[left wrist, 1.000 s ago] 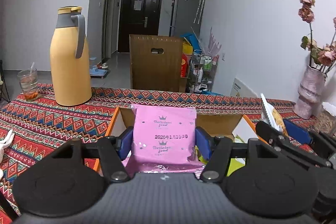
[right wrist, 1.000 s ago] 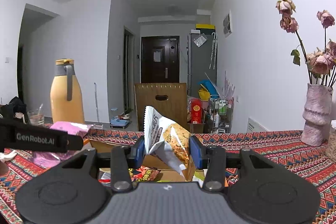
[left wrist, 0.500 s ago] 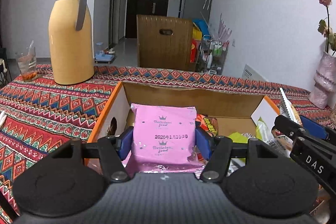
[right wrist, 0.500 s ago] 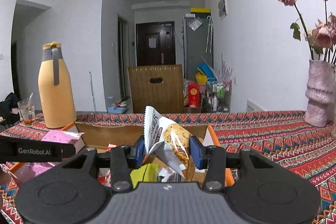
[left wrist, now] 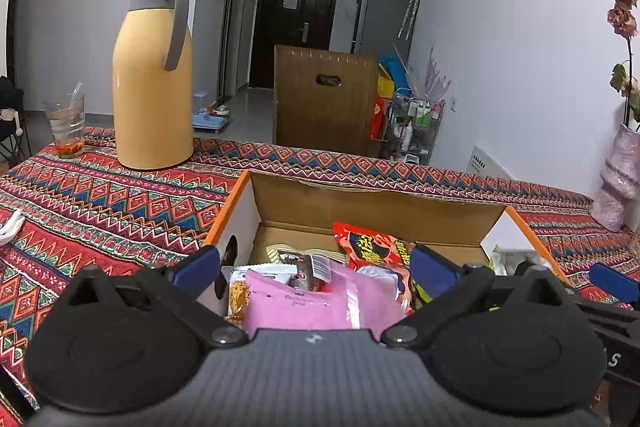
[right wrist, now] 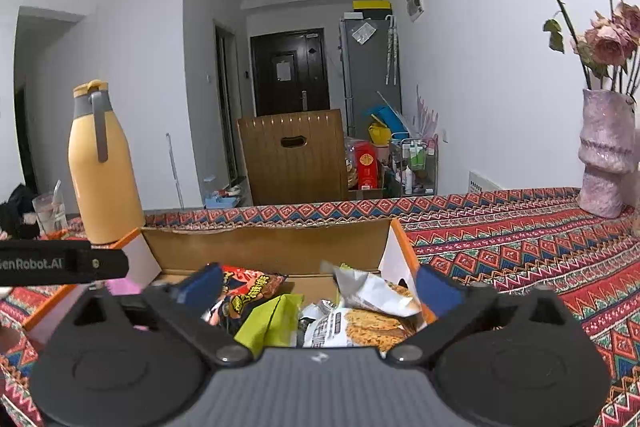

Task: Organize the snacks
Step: 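Open both grippers over the box to drop the pink and cracker packets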

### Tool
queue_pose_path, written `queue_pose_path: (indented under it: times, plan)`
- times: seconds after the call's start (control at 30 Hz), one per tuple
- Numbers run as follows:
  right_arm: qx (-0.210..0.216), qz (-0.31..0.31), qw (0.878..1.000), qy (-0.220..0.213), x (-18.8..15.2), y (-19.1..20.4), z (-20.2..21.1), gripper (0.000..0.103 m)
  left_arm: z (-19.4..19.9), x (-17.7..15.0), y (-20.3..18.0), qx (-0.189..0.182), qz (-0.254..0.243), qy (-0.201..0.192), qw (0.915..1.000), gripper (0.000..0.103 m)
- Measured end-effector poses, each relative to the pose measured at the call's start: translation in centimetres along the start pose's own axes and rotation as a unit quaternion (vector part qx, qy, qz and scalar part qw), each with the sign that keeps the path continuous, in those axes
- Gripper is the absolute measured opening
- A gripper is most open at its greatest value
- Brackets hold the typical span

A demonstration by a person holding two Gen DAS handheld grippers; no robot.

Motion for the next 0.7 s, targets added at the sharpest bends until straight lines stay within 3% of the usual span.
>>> queue_pose_path:
  times: [0.4,0.7]
  plan:
    - [-0.003,-0.002,1.0,-0.004,0.5,0.1,1.0,0.103,1.0,0.3,0.1,0.002,0.001,-0.005,1.0,0.103]
    - [0.005,0.017,1.0,-0.023,2.1,1.4,3.7,0.103,4.5,1.2,0.5,-0.009,-0.006,-0.029,0.9995,0.103]
Point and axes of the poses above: each gripper's, at about its wrist camera, not at the fingertips, and z roughly against the way its jaws point, y to its left, x to its top, the point moved 4 cm from there along -z, roughly the way its jaws point, and after that the axes turned 13 degrees about x, right-handed, at the moved point
